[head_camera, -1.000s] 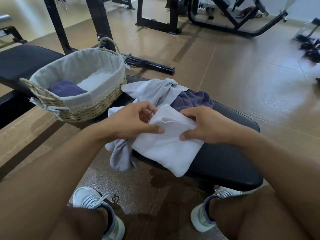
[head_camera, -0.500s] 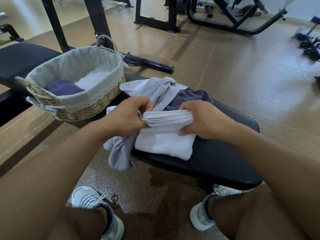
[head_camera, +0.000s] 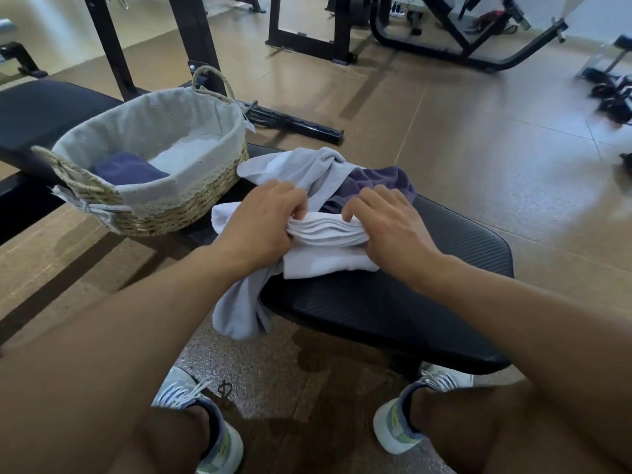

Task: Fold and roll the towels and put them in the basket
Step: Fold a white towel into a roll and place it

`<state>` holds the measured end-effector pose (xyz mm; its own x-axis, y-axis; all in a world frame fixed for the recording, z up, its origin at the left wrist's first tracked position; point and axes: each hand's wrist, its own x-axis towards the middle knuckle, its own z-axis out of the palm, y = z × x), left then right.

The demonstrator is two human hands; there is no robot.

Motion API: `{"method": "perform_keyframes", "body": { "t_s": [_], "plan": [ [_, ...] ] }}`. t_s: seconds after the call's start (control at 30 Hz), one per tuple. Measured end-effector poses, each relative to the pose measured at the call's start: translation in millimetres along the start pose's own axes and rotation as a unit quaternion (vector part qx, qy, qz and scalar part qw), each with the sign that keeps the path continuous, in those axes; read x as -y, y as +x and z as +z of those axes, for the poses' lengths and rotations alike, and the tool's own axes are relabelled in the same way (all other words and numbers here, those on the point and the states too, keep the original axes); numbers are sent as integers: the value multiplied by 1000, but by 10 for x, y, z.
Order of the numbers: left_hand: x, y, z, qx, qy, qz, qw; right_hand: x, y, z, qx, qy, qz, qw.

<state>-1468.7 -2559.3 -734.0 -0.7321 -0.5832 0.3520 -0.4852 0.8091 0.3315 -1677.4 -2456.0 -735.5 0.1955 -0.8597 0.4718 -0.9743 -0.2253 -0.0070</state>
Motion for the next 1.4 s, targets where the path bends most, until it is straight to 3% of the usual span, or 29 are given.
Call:
{"method": "perform_keyframes", "body": {
  "t_s": [0.1,0.37,0.67,0.73,0.8,0.93,1.03,1.13,1.3,1.4],
  "plan": [
    [-8,-56,37,-8,67,65,996,-2,-84,-19,34,-11,-30,999],
    [-135,-360,38,49,104,95,989,-137,-326,-226,170,-3,-77,982],
    [-180,-403,153,11,128,72,989,-118,-325,-97,163,-22,-46,985],
    [-184,-376,91,5,93,56,994,-133,-290,-116,129,29,-20,991],
    [-186,-336,-33,9,-16,-6,1000,-153,-220,-194,113,115,26,987],
    [-128,-335,-192,74,-223,-165,958,-158,-187,-351,171,270,118,940],
    [-142,-407,-197,142,-213,-160,953,-179,-261,-364,233,275,138,922],
    [-219,-412,-193,146,-152,-135,968,-236,-261,-363,249,274,160,915],
    [-240,-376,-188,116,-131,-123,977,-142,-150,-449,255,127,28,958],
    [-268,-364,-216,120,-129,-108,978,47,-86,-468,273,55,-28,960]
  ]
}}
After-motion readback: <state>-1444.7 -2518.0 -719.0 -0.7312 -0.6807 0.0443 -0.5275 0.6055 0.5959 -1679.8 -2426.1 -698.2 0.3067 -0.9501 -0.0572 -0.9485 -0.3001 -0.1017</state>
